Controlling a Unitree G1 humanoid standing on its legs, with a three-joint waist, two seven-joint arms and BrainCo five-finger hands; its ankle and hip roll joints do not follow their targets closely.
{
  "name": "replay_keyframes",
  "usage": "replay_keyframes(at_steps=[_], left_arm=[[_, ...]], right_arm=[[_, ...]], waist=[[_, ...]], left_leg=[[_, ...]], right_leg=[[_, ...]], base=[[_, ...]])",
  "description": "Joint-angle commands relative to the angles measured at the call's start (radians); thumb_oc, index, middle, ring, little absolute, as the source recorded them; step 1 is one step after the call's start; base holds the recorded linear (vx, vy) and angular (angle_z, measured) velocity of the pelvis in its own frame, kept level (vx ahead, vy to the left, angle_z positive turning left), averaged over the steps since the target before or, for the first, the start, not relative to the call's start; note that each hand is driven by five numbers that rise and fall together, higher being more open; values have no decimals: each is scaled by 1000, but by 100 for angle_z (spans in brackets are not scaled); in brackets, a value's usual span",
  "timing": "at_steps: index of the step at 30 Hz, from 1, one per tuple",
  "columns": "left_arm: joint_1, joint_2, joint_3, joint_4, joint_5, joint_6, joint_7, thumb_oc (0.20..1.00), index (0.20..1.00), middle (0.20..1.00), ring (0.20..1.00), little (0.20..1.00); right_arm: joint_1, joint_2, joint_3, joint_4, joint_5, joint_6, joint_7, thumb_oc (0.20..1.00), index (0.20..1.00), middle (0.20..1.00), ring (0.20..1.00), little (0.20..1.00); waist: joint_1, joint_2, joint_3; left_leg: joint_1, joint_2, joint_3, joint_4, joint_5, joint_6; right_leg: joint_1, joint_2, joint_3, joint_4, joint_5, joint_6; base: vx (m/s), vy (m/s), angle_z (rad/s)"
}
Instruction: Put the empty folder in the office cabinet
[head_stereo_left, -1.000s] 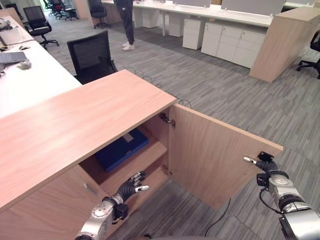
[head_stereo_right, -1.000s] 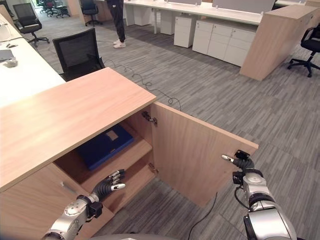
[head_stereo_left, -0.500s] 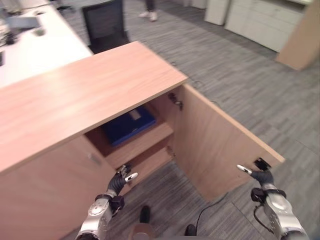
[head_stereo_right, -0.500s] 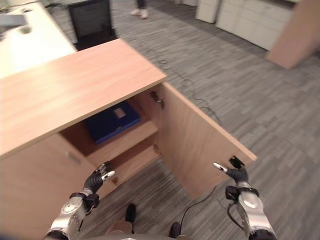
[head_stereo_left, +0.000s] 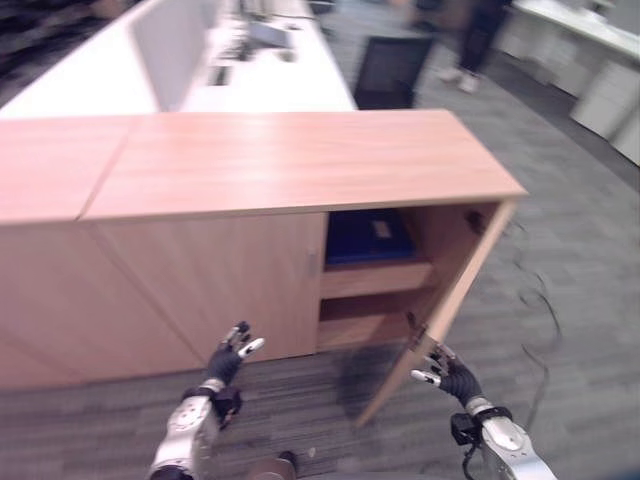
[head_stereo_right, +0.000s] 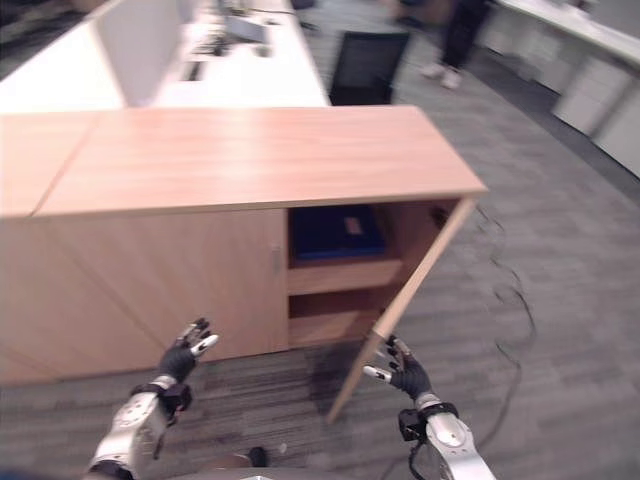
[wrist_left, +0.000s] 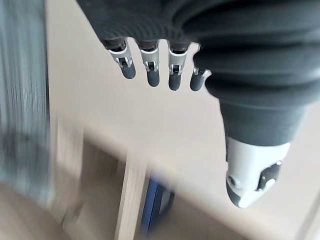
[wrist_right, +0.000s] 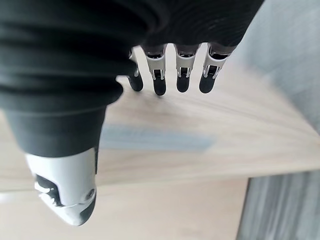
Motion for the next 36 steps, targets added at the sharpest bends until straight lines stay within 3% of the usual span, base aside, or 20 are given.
replay_keyframes(at_steps=[1,2,3,7,8,10,15,18,19,26,36], left_arm=[[-62,11,-54,-47,26,-48,-16,1000,1000,1000,1000,1000],[-70,12,-64,-36,26,-51,-23,1000,1000,1000,1000,1000],[-73,12,-68,-32,28,-52,-28,1000,1000,1000,1000,1000],[-76,10,-84,-13,52,-55,-36,1000,1000,1000,1000,1000],[-81,8,-91,0,73,-55,-41,1000,1000,1000,1000,1000],[-78,4,-90,4,77,-54,-44,1000,1000,1000,1000,1000],[-36,1,-91,2,70,-53,-73,1000,1000,1000,1000,1000],[-17,20,-100,0,66,-52,-95,1000,1000,1000,1000,1000],[-4,38,-108,-3,52,-48,-114,1000,1000,1000,1000,1000],[24,85,-132,-43,24,-33,-157,1000,1000,1000,1000,1000],[46,98,-140,-39,16,-31,-177,1000,1000,1000,1000,1000]], right_arm=[[-137,46,30,-56,-35,-78,42,1000,1000,1000,1000,1000],[-134,44,28,-60,-33,-80,43,1000,1000,1000,1000,1000],[-130,42,28,-63,-31,-80,47,1000,1000,1000,1000,1000],[-128,27,30,-71,-41,-81,50,1000,1000,1000,1000,1000],[-122,23,19,-67,-45,-81,48,1000,1000,1000,1000,1000],[-121,20,13,-61,-49,-80,47,1000,1000,1000,1000,1000],[-168,-24,-97,82,-15,-104,-15,1000,1000,1000,1000,1000],[-236,-82,-166,221,4,-110,-63,1000,1000,1000,1000,1000],[-299,-142,-191,331,24,-102,-83,1000,1000,1000,1000,1000],[-468,-273,-211,605,86,-72,-96,1000,1000,1000,1000,1000],[-550,-373,-178,777,102,-38,-51,1000,1000,1000,1000,1000]], waist=[[-9,25,39],[-18,33,36],[-24,41,30],[-42,49,14],[-52,42,4],[-53,39,0],[-1,18,-51],[25,11,-71],[44,7,-77],[82,3,-86],[93,7,-89]], left_leg=[[105,32,-75,-133,12,-70],[110,31,-82,-152,21,-64],[106,33,-82,-165,30,-59],[111,28,-67,-222,58,-61],[115,17,-54,-231,58,-63],[124,19,-49,-233,53,-69],[147,37,-27,-237,53,-98],[152,49,-25,-237,52,-110],[156,54,-28,-237,53,-117],[162,56,-35,-237,58,-131],[158,61,-42,-237,67,-148]], right_leg=[[-95,-4,307,65,125,45],[-96,37,383,35,84,52],[-99,62,412,3,46,62],[-123,102,424,-82,50,79],[-118,118,429,-116,56,97],[-106,114,414,-127,63,99],[-10,96,321,-189,72,103],[30,100,292,-216,63,103],[42,101,280,-215,59,103],[61,112,252,-218,46,97],[64,118,212,-218,46,84]], base=[[-17,101,90],[5,112,116],[41,81,104],[108,25,86],[114,-16,118],[97,-29,159],[90,-51,71],[74,-68,27],[37,-59,24],[19,-56,7],[1,-51,23]])
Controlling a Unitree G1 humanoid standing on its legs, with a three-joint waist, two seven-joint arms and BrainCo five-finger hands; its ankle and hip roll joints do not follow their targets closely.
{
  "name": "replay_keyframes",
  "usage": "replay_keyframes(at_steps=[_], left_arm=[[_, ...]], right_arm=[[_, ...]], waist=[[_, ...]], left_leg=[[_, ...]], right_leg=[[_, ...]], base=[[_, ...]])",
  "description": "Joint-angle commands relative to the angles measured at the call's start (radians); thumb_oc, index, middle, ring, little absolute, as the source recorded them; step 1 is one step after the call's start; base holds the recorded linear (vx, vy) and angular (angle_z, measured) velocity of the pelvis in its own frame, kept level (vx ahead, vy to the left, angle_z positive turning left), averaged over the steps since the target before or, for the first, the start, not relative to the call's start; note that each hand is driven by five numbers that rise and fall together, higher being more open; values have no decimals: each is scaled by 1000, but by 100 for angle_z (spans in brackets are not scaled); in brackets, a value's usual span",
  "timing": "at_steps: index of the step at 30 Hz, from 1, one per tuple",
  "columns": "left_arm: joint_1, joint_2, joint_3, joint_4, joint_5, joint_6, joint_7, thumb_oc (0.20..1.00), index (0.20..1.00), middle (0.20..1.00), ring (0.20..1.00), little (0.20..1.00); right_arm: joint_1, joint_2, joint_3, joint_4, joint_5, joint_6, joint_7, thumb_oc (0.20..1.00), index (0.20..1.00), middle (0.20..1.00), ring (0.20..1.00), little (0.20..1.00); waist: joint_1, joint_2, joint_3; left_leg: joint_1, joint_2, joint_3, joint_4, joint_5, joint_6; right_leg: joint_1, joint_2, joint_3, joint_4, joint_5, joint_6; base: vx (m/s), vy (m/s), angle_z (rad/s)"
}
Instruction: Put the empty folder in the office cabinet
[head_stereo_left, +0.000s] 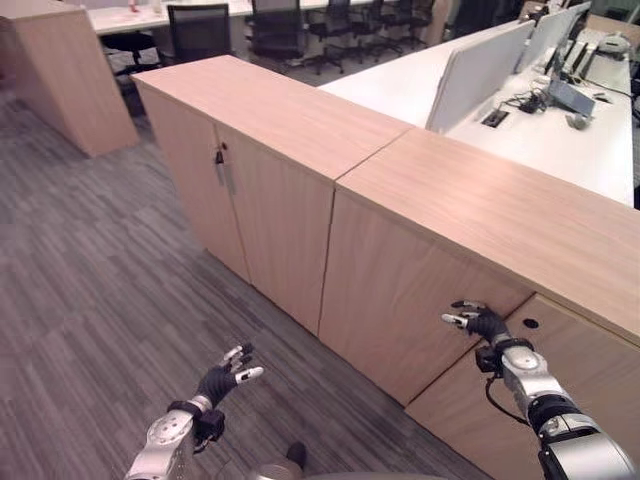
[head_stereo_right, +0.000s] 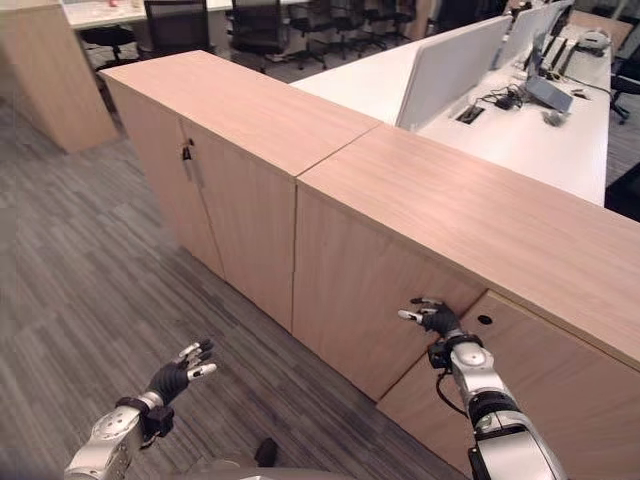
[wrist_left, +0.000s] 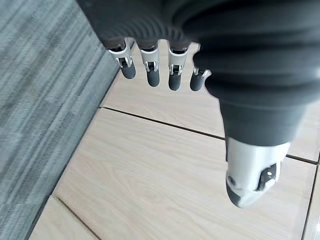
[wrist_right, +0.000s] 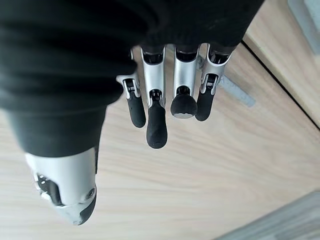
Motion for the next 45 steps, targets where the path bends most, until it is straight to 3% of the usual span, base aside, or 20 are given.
replay_keyframes(at_steps=[1,8,14,17,21,27,33,39,45], left_arm=[[-20,-8,-27,-11,-25,-32,-13,1000,1000,1000,1000,1000],[-8,-12,-23,3,-26,-30,-14,1000,1000,1000,1000,1000],[8,-26,-13,6,-18,-36,-9,1000,1000,1000,1000,1000],[15,-48,19,2,-24,-39,7,1000,1000,1000,1000,1000],[29,-83,89,-14,-22,-42,31,1000,1000,1000,1000,1000],[37,-112,127,-25,-15,-50,44,1000,1000,1000,1000,1000],[15,-113,110,-25,7,-57,59,1000,1000,1000,1000,1000],[-31,-115,83,-5,19,-63,97,1000,1000,1000,1000,1000],[-57,-108,73,40,90,-73,141,1000,1000,1000,1000,1000]], right_arm=[[-106,-243,-67,81,93,-9,-80,1000,1000,1000,1000,1000],[-111,-253,-46,115,117,7,-35,1000,1000,1000,1000,1000],[-55,-170,-71,42,254,0,28,1000,1000,1000,1000,1000],[54,-59,-91,-134,344,-22,48,1000,1000,1000,1000,1000],[283,85,-102,-461,330,-51,72,1000,1000,1000,1000,1000],[510,174,-30,-683,215,-50,134,1000,1000,1000,1000,1000],[549,212,31,-632,181,-39,151,1000,1000,1000,1000,1000],[491,248,30,-474,116,-42,82,1000,1000,1000,1000,1000],[448,260,27,-370,86,-45,40,1000,1000,1000,1000,1000]], waist=[[9,18,-66],[12,24,-63],[1,30,-63],[-21,37,-52],[-56,43,-35],[-95,41,-24],[-119,39,-12],[-154,42,40],[-140,41,51]], left_leg=[[59,57,18,12,-83,-99],[63,59,18,12,-80,-103],[70,59,27,12,-85,-97],[75,61,43,12,-87,-90],[75,62,56,12,-91,-80],[73,58,77,12,-97,-64],[61,49,109,12,-96,-50],[45,37,168,12,-95,-30],[58,34,215,18,-104,-18]], right_leg=[[-12,-19,-34,38,30,98],[-5,-10,-40,29,29,92],[-8,-5,-32,29,29,89],[-17,-2,-20,39,29,89],[-40,-1,-4,53,30,92],[-67,-5,22,66,34,100],[-106,-11,59,79,45,112],[-211,-8,138,154,61,122],[-218,12,161,197,32,112]], base=[[2,-40,2],[1,-35,-1],[7,-8,-6],[-17,22,-24],[-28,24,-19],[-30,60,-30],[-75,78,-40],[-128,68,-53],[-35,33,-63]])
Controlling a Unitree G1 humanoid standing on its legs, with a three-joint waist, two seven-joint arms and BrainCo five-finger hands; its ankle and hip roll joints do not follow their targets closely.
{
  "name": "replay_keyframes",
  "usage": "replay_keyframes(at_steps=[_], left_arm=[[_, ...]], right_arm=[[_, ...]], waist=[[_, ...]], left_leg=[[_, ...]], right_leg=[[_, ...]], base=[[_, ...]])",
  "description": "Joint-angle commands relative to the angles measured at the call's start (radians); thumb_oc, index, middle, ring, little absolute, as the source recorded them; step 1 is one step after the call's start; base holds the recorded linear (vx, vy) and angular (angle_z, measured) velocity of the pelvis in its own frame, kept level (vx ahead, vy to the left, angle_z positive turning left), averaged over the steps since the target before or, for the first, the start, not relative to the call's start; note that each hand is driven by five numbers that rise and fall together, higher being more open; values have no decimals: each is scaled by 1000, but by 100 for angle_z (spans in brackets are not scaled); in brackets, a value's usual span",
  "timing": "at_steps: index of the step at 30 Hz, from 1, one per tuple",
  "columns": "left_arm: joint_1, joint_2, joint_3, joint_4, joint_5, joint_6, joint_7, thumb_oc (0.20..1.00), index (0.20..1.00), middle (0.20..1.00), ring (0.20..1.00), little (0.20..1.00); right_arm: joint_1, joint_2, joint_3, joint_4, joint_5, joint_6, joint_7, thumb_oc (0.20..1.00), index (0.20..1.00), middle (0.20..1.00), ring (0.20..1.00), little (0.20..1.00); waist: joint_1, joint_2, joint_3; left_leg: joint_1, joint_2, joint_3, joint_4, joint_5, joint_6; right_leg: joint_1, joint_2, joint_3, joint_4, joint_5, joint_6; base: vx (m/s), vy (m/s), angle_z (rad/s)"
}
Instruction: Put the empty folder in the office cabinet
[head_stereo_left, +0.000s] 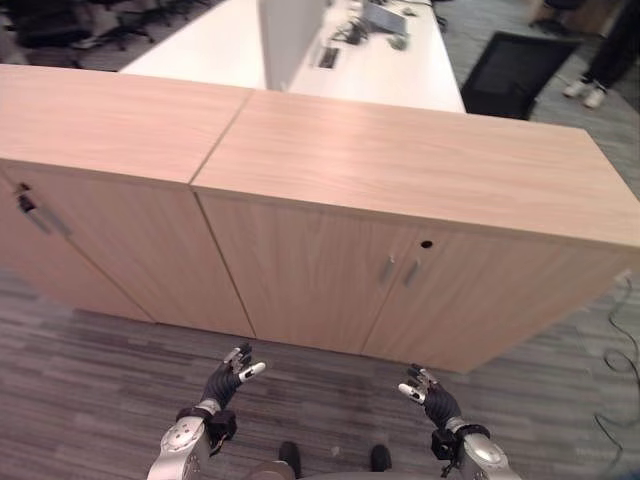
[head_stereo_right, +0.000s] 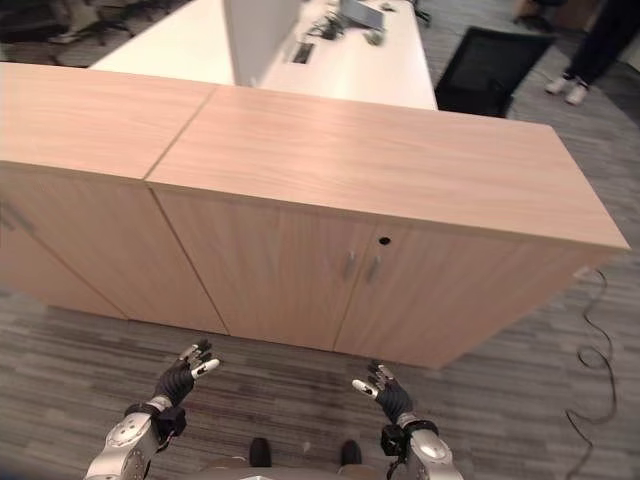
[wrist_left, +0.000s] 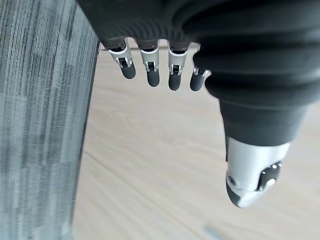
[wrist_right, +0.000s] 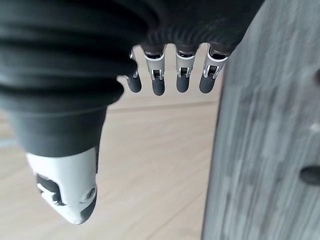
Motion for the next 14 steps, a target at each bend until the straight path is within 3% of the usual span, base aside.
replay_keyframes(at_steps=[1,14], left_arm=[[-52,11,-20,45,118,-60,47,1000,1000,1000,1000,1000],[-31,-15,-39,96,171,-54,55,1000,1000,1000,1000,1000]], right_arm=[[-33,-12,-16,-8,-25,-47,-41,1000,1000,1000,1000,1000],[-28,-38,-26,67,-51,-34,-55,1000,1000,1000,1000,1000]], waist=[[23,41,-36],[25,58,-98]], left_leg=[[21,20,-91,15,-64,-62],[103,46,-105,13,-95,-88]], right_leg=[[29,6,-22,66,-86,88],[158,0,-70,-20,-95,75]], base=[[142,-4,-25],[92,-19,6]])
